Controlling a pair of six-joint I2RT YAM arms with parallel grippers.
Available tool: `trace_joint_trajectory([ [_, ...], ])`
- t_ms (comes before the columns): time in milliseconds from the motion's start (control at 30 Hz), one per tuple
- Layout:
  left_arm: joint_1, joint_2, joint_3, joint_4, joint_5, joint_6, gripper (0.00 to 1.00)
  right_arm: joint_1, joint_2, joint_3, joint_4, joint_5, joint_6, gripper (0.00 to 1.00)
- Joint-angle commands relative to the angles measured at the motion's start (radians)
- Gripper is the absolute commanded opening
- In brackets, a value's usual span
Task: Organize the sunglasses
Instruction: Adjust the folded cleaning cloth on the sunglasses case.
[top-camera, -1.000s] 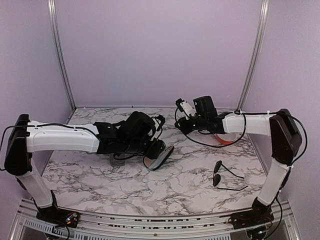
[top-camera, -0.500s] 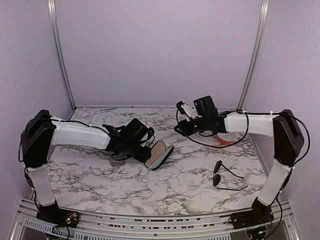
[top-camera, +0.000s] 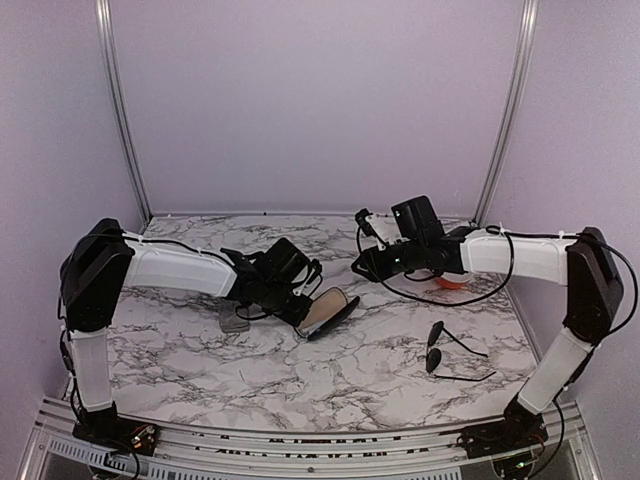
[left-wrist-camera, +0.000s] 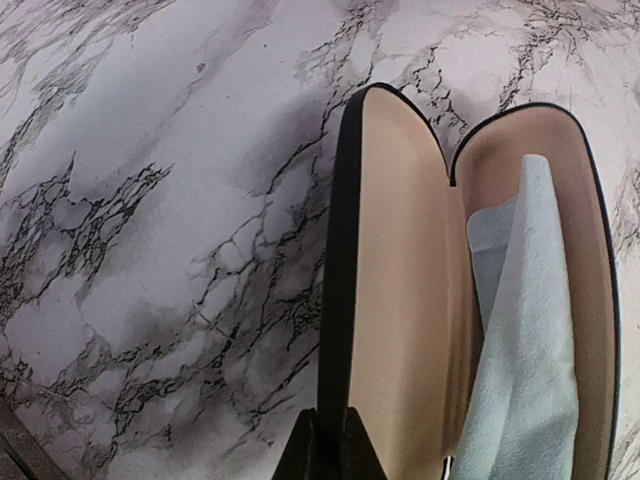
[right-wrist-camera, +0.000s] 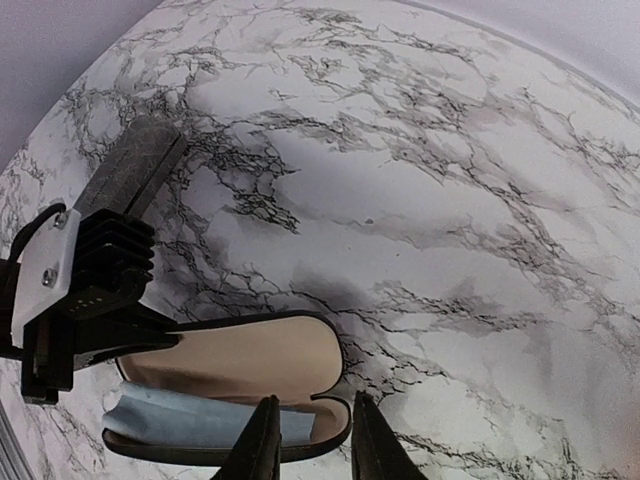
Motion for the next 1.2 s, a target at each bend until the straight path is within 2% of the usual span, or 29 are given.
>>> trace_joint_trajectory([
  [0,-0.005,-0.049,0.004,-0.024,-0.05,0.052,0.01,0.019,-0.056,-0.008,-0.02,0.025,0.008,0.25],
  [67,-0.016,-0.081,-0.01,-0.032,-0.108,0.087,0.0,0.025,-0.074,-0.018,-0.026,0.036,0.008,0.25],
  [400,-0.144,-0.175,-0.089,-0.066,-0.586,0.271,0.04,0.069,-0.195,-0.153,0.017,0.132,0.065,0.24],
  [500,-0.184,-0.169,-0.114,-0.067,-0.738,0.347,0.04,0.082,-0.235,-0.223,0.075,0.103,0.133,0.23],
  [633,-0.225,-0.141,-0.136,-0.064,-0.88,0.4,0.04,0.103,-0.275,-0.354,0.245,-0.024,0.289,0.23],
  [800,-0.272,-0.095,-0.174,-0.003,-1.024,0.48,0.06,0.132,-0.245,-0.445,0.405,-0.088,0.4,0.22],
  [967,-0.308,-0.041,-0.194,0.029,-1.079,0.523,0.14,0.139,-0.207,-0.469,0.429,-0.089,0.414,0.22],
  [1167,-0.337,-0.025,-0.198,0.036,-1.118,0.531,0.28,0.14,-0.21,-0.478,0.418,-0.069,0.395,0.22],
])
